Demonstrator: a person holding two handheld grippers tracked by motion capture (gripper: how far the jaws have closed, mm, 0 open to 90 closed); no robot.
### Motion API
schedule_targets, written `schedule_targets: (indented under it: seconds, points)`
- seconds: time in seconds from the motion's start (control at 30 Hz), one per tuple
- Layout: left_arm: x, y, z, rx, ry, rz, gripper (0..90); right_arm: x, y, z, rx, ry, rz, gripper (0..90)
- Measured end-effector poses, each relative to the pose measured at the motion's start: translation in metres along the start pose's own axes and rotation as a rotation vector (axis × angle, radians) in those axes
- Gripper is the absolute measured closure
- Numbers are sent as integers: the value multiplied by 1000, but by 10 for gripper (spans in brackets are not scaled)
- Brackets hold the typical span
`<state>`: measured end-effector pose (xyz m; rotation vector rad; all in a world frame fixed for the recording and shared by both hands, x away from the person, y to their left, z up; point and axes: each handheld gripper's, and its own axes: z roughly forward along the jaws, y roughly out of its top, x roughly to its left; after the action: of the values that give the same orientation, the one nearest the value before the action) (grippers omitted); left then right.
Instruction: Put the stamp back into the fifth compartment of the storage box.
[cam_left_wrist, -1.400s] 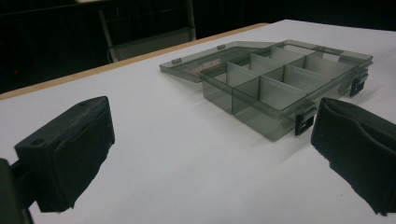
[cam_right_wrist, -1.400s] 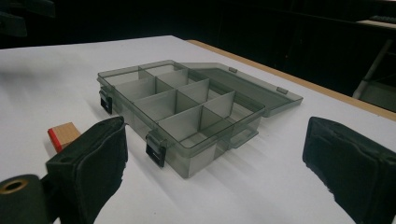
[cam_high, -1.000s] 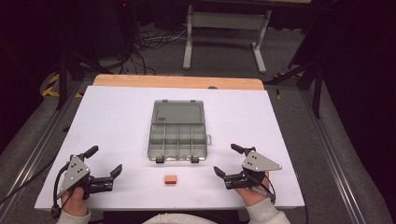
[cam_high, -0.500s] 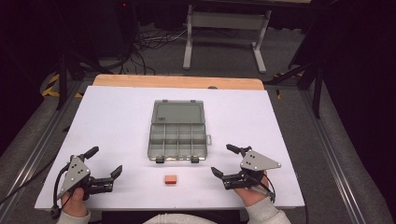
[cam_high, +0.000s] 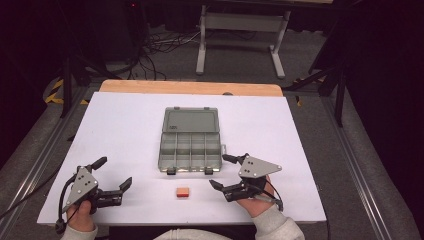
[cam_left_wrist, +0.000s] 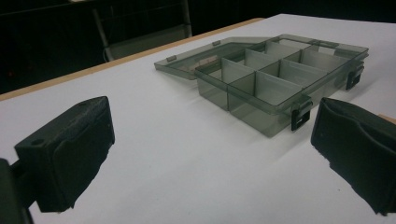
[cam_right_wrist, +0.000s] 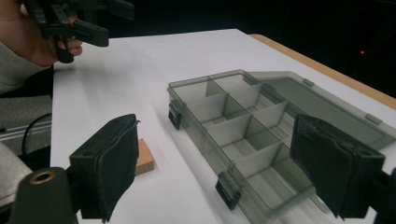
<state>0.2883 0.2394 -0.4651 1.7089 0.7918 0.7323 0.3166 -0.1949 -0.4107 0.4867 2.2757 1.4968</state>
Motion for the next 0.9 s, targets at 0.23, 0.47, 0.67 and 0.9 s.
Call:
schedule_targets:
  seconds: [0.23, 0.47, 0.67, 0.9]
  points:
    - [0, 1, 1, -3, -5, 3, 6, 4, 16, 18, 15, 49, -29, 175]
    - [0, 1, 1, -6, -5, 6, 6, 5, 28, 28, 59, 96, -58, 201]
    - [-1, 1, 1, -6, -6, 6, 6, 9, 35, 39, 90, 124, -84, 203]
    - [0, 1, 1, -7, -6, 4, 6, 9, 40, 48, 107, 141, -86, 206]
